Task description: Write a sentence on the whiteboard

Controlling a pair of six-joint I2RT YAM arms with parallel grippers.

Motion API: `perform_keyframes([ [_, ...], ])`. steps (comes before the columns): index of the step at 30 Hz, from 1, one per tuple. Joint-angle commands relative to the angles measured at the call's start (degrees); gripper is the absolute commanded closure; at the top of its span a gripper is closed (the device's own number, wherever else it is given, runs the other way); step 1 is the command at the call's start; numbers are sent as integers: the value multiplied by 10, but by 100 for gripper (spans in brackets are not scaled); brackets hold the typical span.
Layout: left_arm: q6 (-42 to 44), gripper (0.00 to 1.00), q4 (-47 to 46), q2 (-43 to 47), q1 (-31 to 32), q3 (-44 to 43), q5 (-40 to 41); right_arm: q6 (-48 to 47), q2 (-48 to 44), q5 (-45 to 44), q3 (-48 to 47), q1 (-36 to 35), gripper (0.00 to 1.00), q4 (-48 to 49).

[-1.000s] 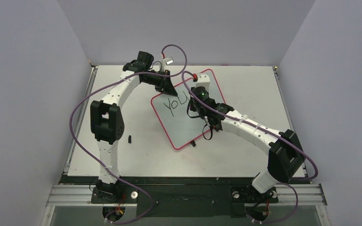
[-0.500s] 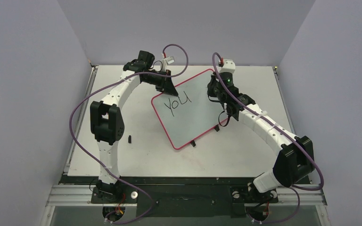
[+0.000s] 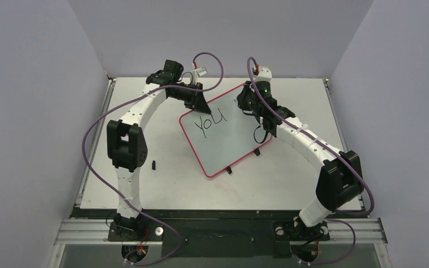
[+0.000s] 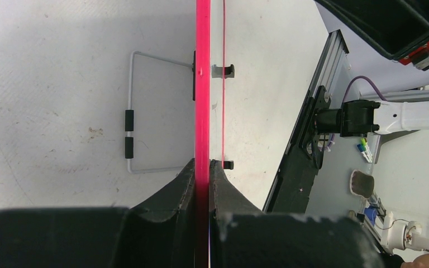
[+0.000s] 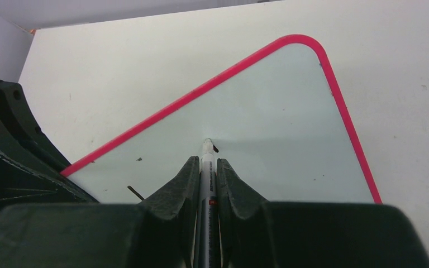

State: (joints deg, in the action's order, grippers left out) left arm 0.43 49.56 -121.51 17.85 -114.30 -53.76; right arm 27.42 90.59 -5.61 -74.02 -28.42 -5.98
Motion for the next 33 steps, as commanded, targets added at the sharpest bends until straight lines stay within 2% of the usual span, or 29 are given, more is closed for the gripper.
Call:
perform_keyframes([
  [1,45,100,8,27,11,-24,27,10,14,17,-32,4,100,40],
  [18,44,100,11,22,11,-31,27,-2,-3,30,26,-44,100,34],
  [33,44,100,11,26,12,-32,27,4,-65,1,136,-46,100,42],
])
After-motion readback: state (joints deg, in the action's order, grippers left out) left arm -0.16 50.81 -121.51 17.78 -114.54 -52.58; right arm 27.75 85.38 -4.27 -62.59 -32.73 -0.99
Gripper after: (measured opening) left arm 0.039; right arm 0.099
